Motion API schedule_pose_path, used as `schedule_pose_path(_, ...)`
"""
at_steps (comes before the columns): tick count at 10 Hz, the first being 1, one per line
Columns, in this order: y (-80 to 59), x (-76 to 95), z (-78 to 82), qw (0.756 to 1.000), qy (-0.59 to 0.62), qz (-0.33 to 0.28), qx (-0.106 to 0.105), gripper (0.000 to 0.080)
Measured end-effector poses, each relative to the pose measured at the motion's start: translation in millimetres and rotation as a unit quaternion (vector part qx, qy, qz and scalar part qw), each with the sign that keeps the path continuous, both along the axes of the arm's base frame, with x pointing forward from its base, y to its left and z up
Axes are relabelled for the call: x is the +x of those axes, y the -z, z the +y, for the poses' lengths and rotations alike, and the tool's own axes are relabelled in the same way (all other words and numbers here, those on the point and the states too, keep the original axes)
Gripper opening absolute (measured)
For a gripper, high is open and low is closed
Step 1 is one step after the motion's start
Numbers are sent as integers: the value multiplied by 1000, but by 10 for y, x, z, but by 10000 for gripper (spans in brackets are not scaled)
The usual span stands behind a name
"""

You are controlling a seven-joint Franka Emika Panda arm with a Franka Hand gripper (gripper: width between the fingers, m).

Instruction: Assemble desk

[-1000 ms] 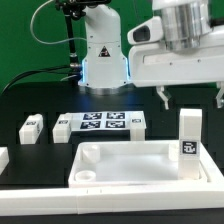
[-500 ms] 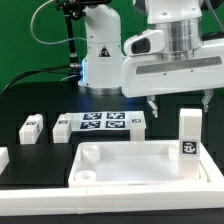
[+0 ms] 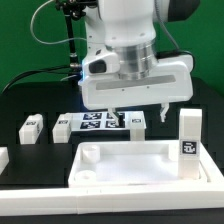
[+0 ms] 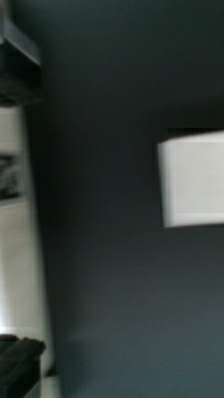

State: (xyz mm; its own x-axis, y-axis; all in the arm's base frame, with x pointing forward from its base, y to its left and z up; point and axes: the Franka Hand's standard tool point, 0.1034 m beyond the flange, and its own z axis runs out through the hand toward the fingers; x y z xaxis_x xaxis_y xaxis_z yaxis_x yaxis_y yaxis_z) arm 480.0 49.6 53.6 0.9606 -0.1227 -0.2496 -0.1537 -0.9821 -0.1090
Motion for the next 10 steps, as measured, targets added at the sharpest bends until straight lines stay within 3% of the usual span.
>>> schedule_pose_path(2, 13, 70, 40, 999, -4, 34, 10, 649)
schedule_pose_path(4, 50, -48, 83, 993, -12, 110, 25, 649)
schedule_pose_path(6, 215, -217, 71, 975, -30, 217, 20, 649)
schedule_pose_path(8, 240, -280, 65, 959, -38, 280, 27, 649)
schedule_pose_path(10, 285, -243, 57, 955, -39, 291, 29, 649)
